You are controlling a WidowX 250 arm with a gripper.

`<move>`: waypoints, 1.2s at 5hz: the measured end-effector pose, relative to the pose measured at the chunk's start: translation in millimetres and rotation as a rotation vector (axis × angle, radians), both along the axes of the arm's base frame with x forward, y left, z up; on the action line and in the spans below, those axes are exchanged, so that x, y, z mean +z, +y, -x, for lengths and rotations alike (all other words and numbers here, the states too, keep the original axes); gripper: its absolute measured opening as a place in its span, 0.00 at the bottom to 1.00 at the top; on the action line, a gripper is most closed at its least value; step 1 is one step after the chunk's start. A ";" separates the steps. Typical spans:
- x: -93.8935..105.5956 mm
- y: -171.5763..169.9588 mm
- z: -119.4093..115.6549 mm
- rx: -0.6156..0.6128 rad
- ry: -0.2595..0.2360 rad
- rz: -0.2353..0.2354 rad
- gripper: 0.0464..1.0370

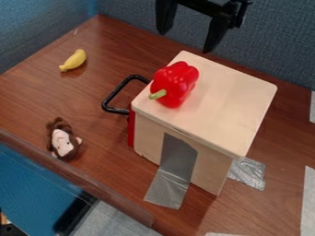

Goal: Take the yellow banana and put in the left bottom of the table

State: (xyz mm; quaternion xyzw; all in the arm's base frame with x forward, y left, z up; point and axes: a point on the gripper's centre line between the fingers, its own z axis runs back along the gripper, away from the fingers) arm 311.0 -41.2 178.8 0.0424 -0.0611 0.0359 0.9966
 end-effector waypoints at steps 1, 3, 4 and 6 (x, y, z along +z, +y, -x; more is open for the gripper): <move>-9.9 -1.0 -1.6 0.000 0.035 0.001 0.96; -7.5 69.6 -47.5 0.218 0.049 0.068 0.96; -7.7 121.0 -72.8 0.331 0.029 0.070 0.96; -50.9 207.8 -87.7 0.401 0.055 0.023 0.96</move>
